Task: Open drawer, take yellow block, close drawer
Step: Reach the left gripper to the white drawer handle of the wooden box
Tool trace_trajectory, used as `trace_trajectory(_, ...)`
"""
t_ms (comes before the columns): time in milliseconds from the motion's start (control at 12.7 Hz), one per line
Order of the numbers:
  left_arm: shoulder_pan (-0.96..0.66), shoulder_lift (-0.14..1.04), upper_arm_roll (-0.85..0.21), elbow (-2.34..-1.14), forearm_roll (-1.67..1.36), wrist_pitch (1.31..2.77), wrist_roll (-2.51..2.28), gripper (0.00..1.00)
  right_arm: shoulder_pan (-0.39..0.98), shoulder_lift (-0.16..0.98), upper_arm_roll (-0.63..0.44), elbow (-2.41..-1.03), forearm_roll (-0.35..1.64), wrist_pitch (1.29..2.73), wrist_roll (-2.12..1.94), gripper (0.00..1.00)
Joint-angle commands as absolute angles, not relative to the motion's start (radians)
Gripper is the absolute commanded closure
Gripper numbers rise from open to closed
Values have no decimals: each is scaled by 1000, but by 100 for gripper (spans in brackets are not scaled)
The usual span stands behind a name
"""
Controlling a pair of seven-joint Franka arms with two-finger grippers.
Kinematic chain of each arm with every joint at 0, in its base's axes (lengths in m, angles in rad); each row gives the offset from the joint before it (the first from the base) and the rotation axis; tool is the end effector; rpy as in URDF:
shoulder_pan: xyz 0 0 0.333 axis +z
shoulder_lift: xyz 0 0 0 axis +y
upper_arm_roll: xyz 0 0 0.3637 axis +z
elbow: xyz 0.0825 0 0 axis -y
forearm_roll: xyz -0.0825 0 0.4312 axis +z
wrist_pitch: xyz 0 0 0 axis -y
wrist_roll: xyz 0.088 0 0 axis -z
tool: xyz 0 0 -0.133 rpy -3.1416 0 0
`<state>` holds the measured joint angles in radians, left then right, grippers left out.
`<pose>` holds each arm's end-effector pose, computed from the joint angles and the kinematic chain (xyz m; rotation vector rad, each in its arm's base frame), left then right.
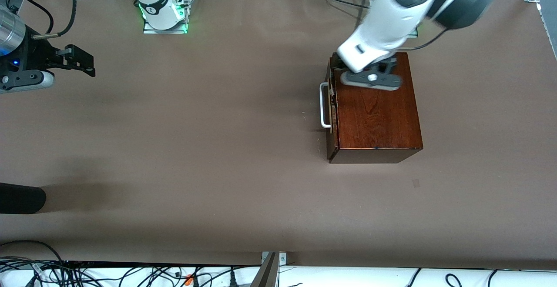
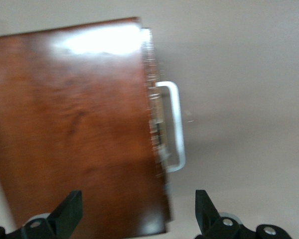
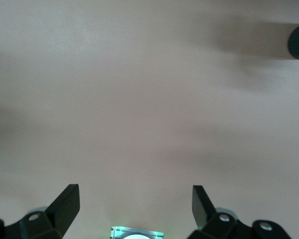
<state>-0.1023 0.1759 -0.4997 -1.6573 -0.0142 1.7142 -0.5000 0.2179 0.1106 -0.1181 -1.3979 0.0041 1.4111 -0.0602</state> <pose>0.5463 -0.3536 0.5153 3.0984 -0.1502 -0.2090 0.6182 0.0671 0.6541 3.1170 0.2507 -0.1509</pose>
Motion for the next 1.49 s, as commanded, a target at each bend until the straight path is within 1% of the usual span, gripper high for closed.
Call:
trace_trajectory(0, -153, 297, -506, -1618, 23, 1790, -593, 0, 218, 98, -110, -1411, 32, 1428, -49, 0)
trace_trajectory(157, -224, 363, -506, -1618, 113, 1836, -699, 0, 218, 100, -110, -1411, 35, 1428, -49, 0)
trace_trajectory(314, -288, 408, -506, -1618, 196, 1838, -794, 0, 218, 100, -110, -1411, 34, 1430, -49, 0)
trace_trajectory(629, -328, 471, -505, -1620, 302, 1844, -854, 0, 219, 98, -110, -1411, 34, 1433, -49, 0)
trace_trajectory(1179, -350, 512, -505, -1644, 396, 1842, -856, 0, 219, 98, -110, -1411, 35, 1431, -48, 0)
trace_trajectory(1415, -350, 511, -505, -1681, 399, 1841, -856, 0, 221, 100, -110, -1411, 35, 1433, -48, 0)
